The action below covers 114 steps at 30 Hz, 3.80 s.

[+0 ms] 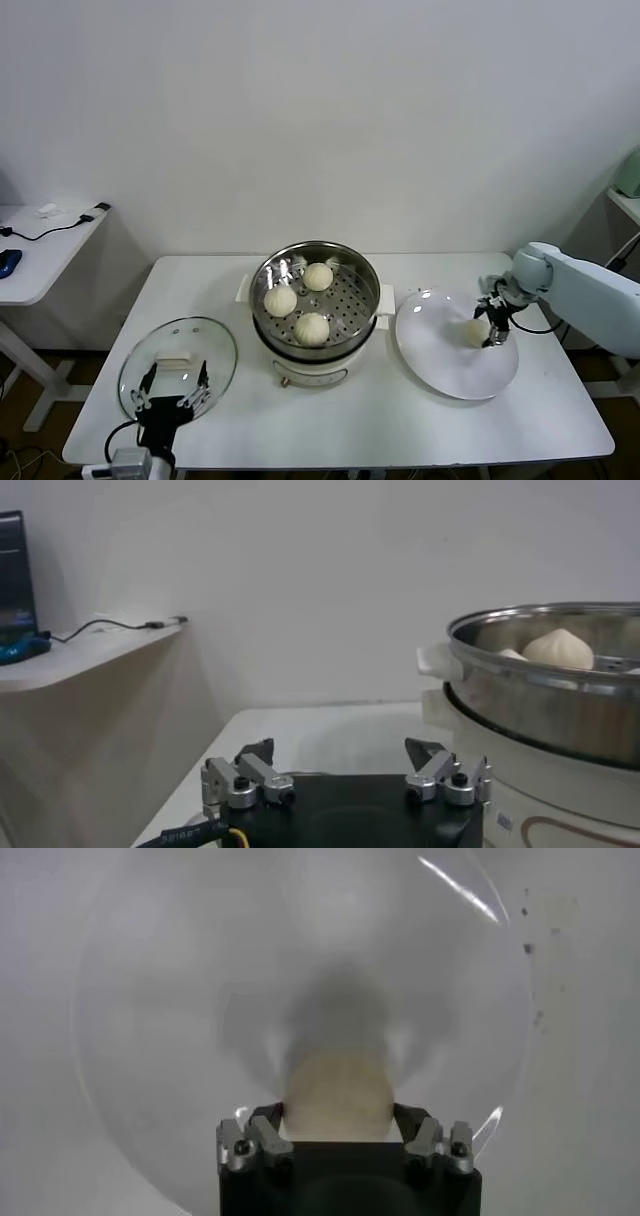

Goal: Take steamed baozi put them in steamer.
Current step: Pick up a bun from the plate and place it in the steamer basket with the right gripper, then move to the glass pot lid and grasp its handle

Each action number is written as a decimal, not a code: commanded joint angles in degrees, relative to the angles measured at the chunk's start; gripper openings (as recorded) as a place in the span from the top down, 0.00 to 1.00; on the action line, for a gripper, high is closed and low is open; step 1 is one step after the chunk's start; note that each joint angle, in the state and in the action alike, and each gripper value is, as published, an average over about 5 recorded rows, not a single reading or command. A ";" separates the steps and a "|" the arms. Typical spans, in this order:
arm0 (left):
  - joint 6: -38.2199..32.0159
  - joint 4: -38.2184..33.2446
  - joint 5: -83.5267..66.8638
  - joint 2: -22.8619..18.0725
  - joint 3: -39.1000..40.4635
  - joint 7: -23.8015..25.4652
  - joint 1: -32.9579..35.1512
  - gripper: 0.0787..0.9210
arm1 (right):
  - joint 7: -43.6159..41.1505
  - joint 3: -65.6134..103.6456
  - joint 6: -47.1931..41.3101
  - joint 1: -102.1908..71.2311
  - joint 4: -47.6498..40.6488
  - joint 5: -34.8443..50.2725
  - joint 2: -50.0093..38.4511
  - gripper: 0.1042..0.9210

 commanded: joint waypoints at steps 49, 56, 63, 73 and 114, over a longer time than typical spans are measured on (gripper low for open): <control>0.37 0.47 -0.47 1.70 -0.29 0.20 -3.13 0.12 | 17.55 -32.54 -19.43 32.23 23.59 40.05 26.29 0.28; 0.36 0.78 -0.65 1.67 -0.45 0.18 -3.39 0.12 | 18.01 -32.68 -19.57 30.63 22.49 37.32 25.91 0.28; 0.37 0.80 -0.73 1.71 -0.58 0.18 -3.33 0.12 | 17.46 -32.53 -19.13 30.54 21.50 36.57 25.53 0.28; 0.52 0.24 -0.97 1.74 -0.55 0.23 -3.12 0.12 | 12.85 -30.57 -14.65 32.95 21.85 38.14 23.47 0.13; -8.06 8.36 3.14 6.27 -2.65 1.05 -7.49 0.12 | 52.37 104.96 17.23 -86.93 34.39 25.94 8.74 0.12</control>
